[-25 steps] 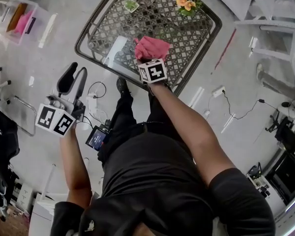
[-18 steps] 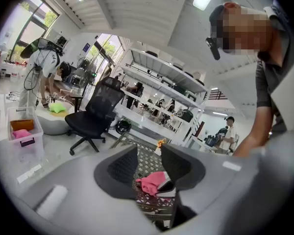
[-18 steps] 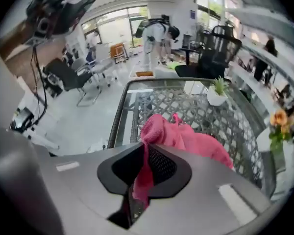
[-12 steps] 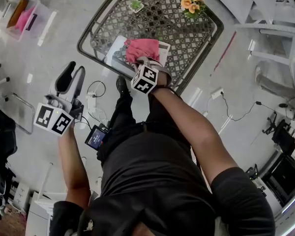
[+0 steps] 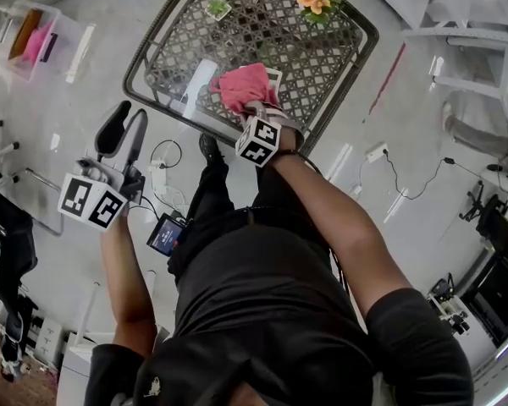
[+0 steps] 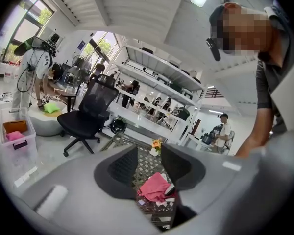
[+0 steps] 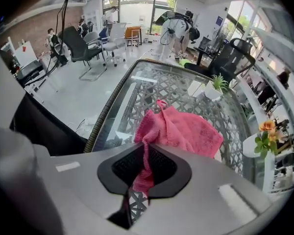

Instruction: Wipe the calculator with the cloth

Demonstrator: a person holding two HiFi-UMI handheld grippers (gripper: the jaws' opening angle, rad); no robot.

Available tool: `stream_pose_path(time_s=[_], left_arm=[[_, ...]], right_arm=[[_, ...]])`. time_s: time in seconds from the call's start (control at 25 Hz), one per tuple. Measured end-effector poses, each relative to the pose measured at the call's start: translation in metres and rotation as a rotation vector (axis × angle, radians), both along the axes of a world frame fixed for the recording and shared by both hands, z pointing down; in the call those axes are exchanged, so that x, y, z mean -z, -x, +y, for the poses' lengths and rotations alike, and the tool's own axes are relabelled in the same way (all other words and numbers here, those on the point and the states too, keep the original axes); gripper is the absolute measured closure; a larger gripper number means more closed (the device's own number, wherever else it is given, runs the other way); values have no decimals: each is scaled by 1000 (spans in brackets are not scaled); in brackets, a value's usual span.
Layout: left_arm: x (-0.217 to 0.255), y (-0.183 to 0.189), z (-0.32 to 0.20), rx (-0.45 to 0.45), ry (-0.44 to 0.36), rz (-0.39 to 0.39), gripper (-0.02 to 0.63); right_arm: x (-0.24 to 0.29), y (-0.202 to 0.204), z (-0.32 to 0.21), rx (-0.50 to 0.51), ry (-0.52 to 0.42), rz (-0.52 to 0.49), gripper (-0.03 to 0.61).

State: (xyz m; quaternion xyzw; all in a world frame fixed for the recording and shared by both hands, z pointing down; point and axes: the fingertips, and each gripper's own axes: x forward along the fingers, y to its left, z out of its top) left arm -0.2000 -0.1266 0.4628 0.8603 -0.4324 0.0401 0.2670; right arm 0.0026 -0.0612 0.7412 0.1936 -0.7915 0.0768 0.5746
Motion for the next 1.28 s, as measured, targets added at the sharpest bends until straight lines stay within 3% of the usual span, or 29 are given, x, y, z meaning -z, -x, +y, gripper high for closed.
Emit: stream_pose_path(time_s=[0.48,0.6,0.76,0.84,1.04,1.28], left_arm=[[9,-58,-9,-70,-11,-8,425],[14,-69,-12,-87,-24,-9,425],[16,-71,-11,-94,-32,-3,425],[17,-71,-10,-94,-32,0,425],[17,-68,-3,-91,-35,4,425],[13,-50,7,-66,-24,4,425]], right_arm=[[-4,-89,7,-137,12,18,551],[3,-109,-1,-314,35,-62,552],[36,-127,-25,-698,38,-267,552],[42,-128,-26,-791,53,-321,552],[36,-115,-18,-869,108,-370,552],[22,-88,-11,-859,147,-355,552]])
